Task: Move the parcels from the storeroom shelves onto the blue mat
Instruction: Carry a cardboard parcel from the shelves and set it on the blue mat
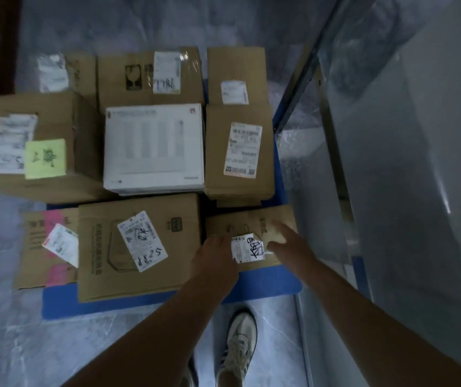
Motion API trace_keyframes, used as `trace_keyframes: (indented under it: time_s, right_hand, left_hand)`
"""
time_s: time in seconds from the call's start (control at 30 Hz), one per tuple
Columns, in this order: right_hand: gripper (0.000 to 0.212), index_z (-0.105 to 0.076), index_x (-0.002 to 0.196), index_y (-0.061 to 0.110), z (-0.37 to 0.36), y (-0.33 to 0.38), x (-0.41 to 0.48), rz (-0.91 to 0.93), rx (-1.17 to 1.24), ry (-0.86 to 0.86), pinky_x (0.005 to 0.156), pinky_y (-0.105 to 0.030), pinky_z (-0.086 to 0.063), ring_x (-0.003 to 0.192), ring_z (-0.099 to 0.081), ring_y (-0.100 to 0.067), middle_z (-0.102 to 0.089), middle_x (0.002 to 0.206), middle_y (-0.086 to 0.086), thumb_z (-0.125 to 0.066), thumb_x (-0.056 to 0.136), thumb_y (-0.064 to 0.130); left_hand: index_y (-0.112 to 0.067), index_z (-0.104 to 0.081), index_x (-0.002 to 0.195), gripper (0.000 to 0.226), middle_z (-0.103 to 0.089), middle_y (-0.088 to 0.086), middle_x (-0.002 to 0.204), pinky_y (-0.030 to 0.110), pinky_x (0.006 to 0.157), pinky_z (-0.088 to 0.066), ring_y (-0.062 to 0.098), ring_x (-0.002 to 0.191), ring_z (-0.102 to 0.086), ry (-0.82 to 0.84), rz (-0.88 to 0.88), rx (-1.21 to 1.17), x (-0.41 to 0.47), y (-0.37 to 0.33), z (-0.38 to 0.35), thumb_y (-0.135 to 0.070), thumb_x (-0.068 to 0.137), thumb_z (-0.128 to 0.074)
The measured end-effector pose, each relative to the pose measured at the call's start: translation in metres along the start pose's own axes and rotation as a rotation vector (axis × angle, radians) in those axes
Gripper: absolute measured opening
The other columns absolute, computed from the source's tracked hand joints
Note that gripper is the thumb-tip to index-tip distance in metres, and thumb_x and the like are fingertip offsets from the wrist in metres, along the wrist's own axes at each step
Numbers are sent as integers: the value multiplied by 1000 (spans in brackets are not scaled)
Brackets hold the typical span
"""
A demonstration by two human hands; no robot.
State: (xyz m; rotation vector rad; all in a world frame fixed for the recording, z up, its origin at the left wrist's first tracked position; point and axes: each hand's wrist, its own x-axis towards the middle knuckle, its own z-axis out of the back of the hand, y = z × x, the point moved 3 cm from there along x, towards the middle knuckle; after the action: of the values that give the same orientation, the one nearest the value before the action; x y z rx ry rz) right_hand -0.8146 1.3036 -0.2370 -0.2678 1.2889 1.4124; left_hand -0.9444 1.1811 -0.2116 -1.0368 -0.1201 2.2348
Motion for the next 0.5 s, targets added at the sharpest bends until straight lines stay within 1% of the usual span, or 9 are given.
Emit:
trace_keyframes:
  time_s: [0.03,0.07,0.17,0.23,0.27,0.3,0.37,0.43,0.5]
  right_hand:
    - [66,-33,148,28,-2,21,-17,45,-44,28,56,-1,-42,107,-50,-11,-32,153,0,-59,89,14]
    - [67,-31,148,26,-3,45,-33,102,-89,67,56,-4,-42,110,-51,-14,-33,153,-2,-60,89,15]
    - [65,-38,145,23,23,133,-85,269,-110,111,73,-23,-50,105,-57,-21,-45,143,-11,-61,86,9]
    - [66,-36,147,19,51,195,-132,362,-133,69,97,-36,-48,122,-52,-26,-41,147,-11,-64,88,12]
    - [67,-33,148,17,65,224,-158,420,-175,38,104,-36,-43,129,-46,-26,-38,149,-10,-64,89,13]
    - [67,-32,149,16,75,249,-185,480,-212,18,104,-33,-41,131,-43,-26,-36,150,-9,-63,89,13]
    - [61,-37,145,9,89,293,-240,588,-300,-18,96,-29,-41,129,-43,-30,-38,146,-16,-62,89,11]
    - [57,-42,139,0,102,334,-291,698,-337,-66,93,-32,-41,129,-41,-35,-38,142,-24,-63,86,9]
    - [68,-33,146,10,116,373,-334,768,-290,-103,101,-30,-37,138,-31,-28,-28,150,-14,-65,86,12]
  left_hand:
    - [-17,-44,133,48,-48,6,132,31,89,-43,22,114,-50,8,22,-76,-12,-2,19,-14,86,-52]
    - [-15,-43,136,48,-46,9,136,32,92,-43,25,118,-49,8,38,-116,-25,-1,42,-15,89,-51]
    - [-9,-36,146,56,-35,14,150,34,110,-31,28,137,-35,-41,38,-108,-73,-5,126,-21,94,-51]
    - [-10,-35,147,60,-33,12,153,32,114,-25,25,140,-31,-172,13,-185,-110,-12,192,-17,92,-55]
    - [-11,-36,147,60,-34,11,153,33,114,-26,24,139,-32,-242,-8,-236,-129,-16,224,-16,91,-57]
    - [-11,-37,147,60,-36,10,152,35,114,-27,24,139,-34,-303,-33,-255,-150,-21,255,-16,91,-58]
    - [-8,-40,144,57,-41,12,148,35,111,-33,27,135,-40,-390,-77,-234,-191,-31,314,-18,92,-59]
    - [-4,-44,140,55,-48,14,142,33,105,-38,31,130,-45,-477,-126,-215,-231,-44,369,-18,90,-62]
    - [-2,-46,138,54,-49,17,141,33,105,-34,33,131,-44,-567,-187,-167,-264,-57,419,-16,89,-63]
